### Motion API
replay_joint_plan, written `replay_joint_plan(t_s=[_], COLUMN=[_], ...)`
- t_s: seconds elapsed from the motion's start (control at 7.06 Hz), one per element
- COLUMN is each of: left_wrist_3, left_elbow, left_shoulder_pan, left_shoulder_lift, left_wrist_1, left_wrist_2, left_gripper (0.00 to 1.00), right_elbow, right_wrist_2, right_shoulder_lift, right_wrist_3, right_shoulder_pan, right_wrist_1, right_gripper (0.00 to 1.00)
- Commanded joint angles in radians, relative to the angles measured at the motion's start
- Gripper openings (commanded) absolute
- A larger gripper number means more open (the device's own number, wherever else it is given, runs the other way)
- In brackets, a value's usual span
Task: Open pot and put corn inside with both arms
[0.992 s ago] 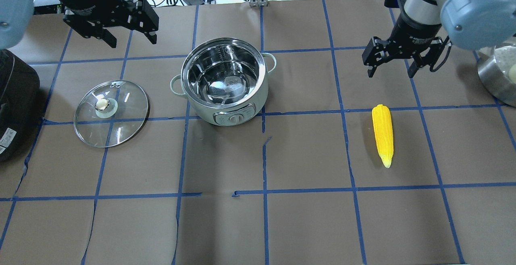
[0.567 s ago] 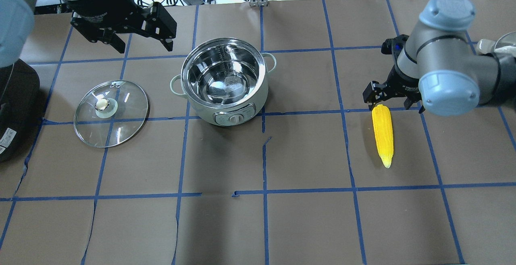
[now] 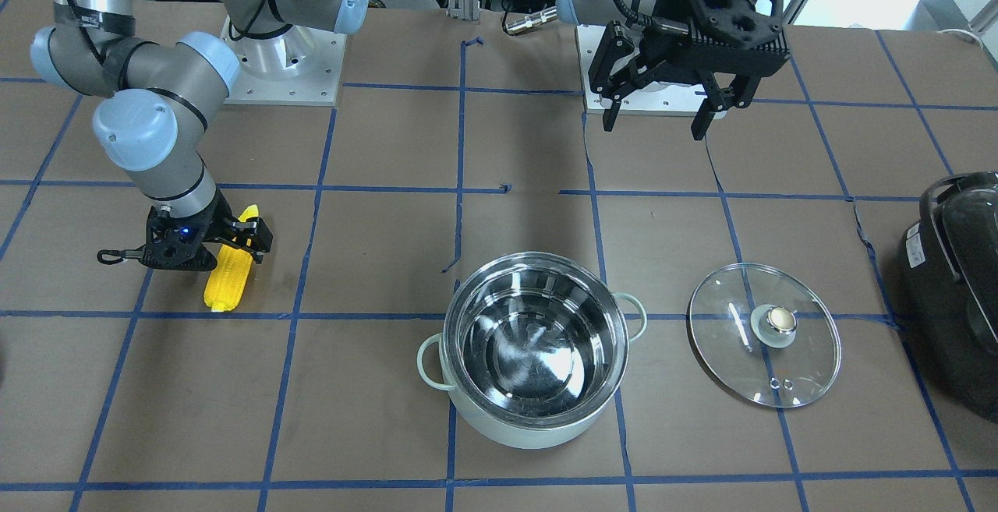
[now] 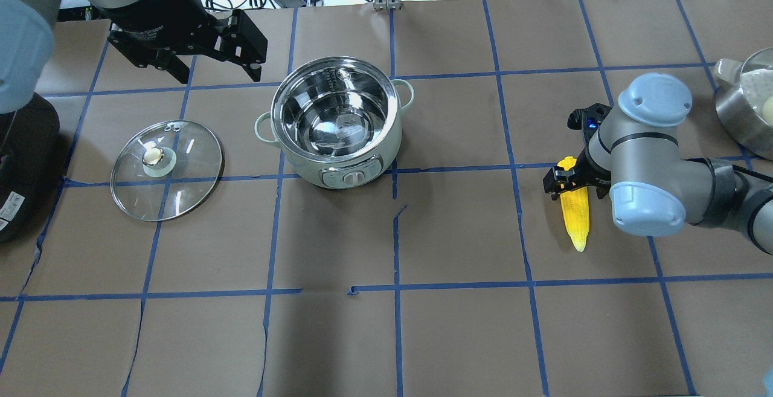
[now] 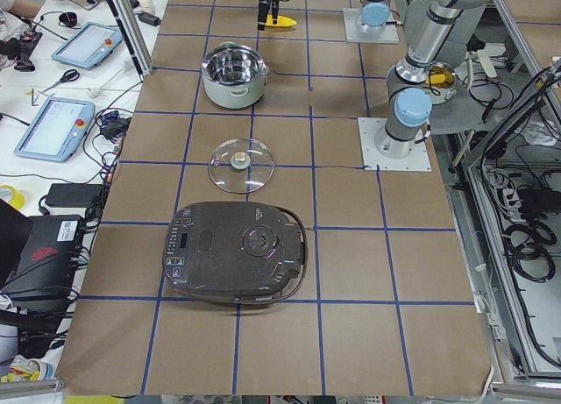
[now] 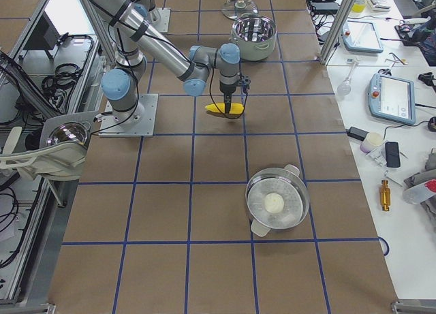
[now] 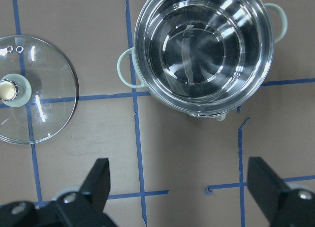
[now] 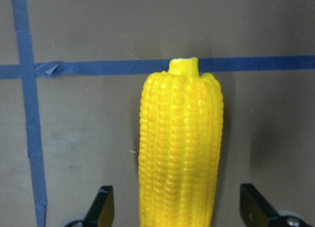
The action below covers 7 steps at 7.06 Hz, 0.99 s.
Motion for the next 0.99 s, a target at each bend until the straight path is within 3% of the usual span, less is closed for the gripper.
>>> replay_joint_plan(t_s=[0.0,0.43,0.57,0.85], left_wrist_3=[-0.004,-0.007,-0.007,-0.007], left_elbow=[-0.002,-0.009,-0.009,-0.009], left_shoulder_pan=[0.003,0.005,0.005,0.003], left_shoulder_lift=[0.004,0.004,0.004,0.001], left_wrist_1=[0.005,0.008,0.008,0.027], left_wrist_2=[-0.001,-0.006,-0.009,-0.013], left_gripper=[1.00,1.00,1.00,1.00], right_elbow=[0.016,0.010,-0.033,-0.223], right_wrist_2=[0.008,-0.007,-0.007,0.013], right_shoulder_lift=[0.009,0.008,-0.004,0.005], right_wrist_3=[-0.007,-0.036,-0.027,-0.024], right_shoulder_pan=[-0.003,-0.004,0.006,0.038], right_wrist_1=[-0.021,-0.028,-0.012,0.167], right_gripper=[0.57,0.18,0.17,0.17])
